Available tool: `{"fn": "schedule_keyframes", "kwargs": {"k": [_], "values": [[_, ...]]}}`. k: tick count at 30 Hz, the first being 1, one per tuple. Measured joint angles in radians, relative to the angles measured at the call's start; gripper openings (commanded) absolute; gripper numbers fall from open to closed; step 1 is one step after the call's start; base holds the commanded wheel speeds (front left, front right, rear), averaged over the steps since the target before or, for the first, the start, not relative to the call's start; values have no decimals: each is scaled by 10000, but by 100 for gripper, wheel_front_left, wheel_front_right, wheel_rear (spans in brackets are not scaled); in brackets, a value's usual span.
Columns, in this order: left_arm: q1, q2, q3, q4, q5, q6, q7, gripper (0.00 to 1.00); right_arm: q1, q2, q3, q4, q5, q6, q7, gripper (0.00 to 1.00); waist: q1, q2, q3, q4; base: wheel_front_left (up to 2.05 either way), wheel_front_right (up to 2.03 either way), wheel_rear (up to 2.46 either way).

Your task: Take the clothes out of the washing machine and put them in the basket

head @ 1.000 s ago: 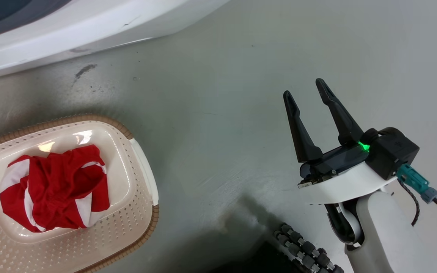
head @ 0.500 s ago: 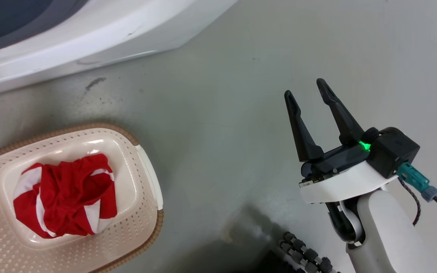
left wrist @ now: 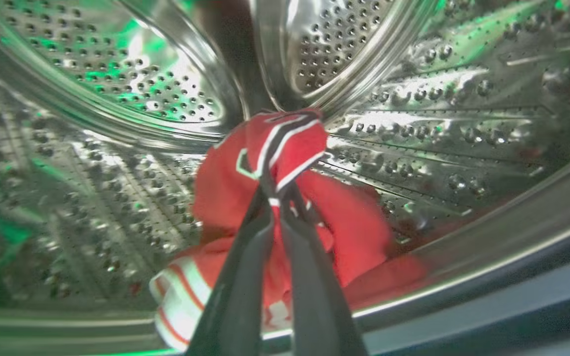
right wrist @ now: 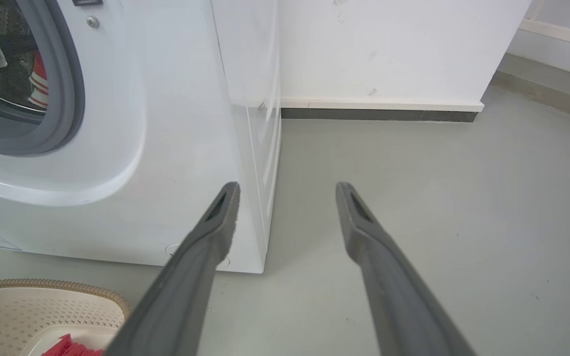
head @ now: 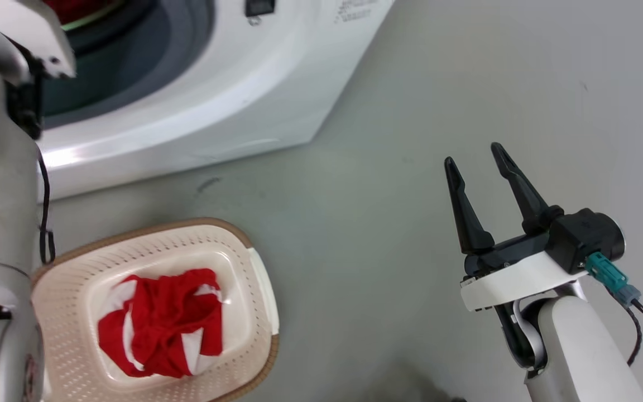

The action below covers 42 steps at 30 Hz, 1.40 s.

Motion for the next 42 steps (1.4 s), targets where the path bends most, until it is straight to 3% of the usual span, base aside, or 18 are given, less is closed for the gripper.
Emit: {"fn": "schedule_keyframes", "kwargs": {"k": [7, 13, 24, 28, 36, 42], "values": [[700, -683, -35, 830, -355, -280, -930, 0, 370, 6, -481, 115, -416, 2, 226, 100, -1, 0, -1283, 722, 0, 0, 0], [1611, -1072, 79, 669, -612, -424, -1089, 0, 871, 4, -779, 58, -537, 0, 495, 100, -1, 0, -2435, 1228, 0, 0, 0], [4294, -1496, 441, -2082, -702, -539, -1093, 0, 1891, 2, -1043, -259, -610, 0, 970, 100, -3, 0, -4433, 1803, 0, 0, 0], [5309, -1733, 700, -3785, -723, -556, -1095, 0, 2367, 2, -1195, -500, -612, 0, 1206, 100, -3, 0, -5166, 1999, 0, 0, 0], [7106, -2236, 980, -6955, -717, -495, -1106, 0, 2833, 0, -1290, -995, -692, 0, 1496, 100, -3, 0, -5787, 2385, 0, 0, 0], [9078, -2539, 995, -9471, -717, -159, -1108, 0, 2991, 2, -1258, -1225, -688, 0, 1578, 100, -2, 0, -5851, 2498, 0, 0, 0]]}}
